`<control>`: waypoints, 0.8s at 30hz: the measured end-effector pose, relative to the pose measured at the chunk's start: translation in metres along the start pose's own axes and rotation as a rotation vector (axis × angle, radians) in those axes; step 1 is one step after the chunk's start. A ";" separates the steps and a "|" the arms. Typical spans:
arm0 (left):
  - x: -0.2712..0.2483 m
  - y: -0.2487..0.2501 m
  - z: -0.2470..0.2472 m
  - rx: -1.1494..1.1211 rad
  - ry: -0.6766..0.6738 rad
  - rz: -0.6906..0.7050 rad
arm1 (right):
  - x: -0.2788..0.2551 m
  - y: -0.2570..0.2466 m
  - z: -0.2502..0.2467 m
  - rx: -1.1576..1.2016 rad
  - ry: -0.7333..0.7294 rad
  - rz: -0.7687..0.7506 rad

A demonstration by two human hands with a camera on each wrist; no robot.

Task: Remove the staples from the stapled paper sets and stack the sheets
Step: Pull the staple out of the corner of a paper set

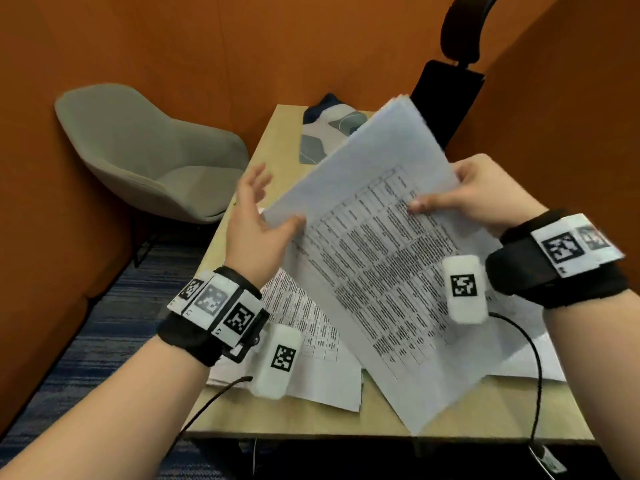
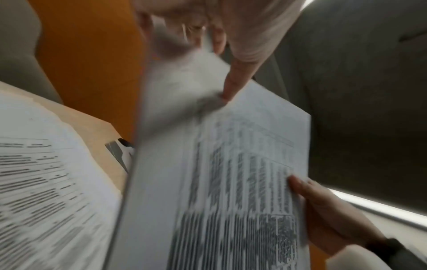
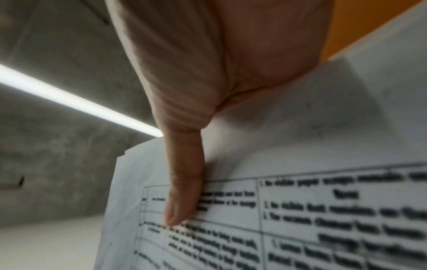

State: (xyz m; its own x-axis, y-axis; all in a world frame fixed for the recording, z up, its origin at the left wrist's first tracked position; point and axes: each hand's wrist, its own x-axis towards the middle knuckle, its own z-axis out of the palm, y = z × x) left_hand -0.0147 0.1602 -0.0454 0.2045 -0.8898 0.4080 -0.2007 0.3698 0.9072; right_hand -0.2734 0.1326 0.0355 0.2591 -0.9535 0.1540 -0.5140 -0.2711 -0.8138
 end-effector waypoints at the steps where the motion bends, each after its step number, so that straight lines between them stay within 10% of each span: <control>1: 0.006 0.003 -0.002 -0.010 0.073 -0.021 | -0.002 -0.010 -0.012 0.109 0.056 -0.041; 5: 0.025 0.031 0.003 -0.242 -0.012 -0.126 | -0.004 -0.040 -0.032 0.465 0.124 -0.208; 12: 0.052 0.069 0.005 -0.194 -0.018 0.121 | 0.004 -0.045 0.000 0.675 0.260 -0.254; 24: 0.048 0.056 -0.009 -0.069 0.019 0.092 | 0.008 -0.045 0.041 0.658 0.003 -0.275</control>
State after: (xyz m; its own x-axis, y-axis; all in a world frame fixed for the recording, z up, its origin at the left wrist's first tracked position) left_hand -0.0080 0.1405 0.0259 0.2061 -0.8464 0.4911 -0.1533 0.4677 0.8705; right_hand -0.2143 0.1423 0.0501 0.3057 -0.8625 0.4033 0.1698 -0.3674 -0.9144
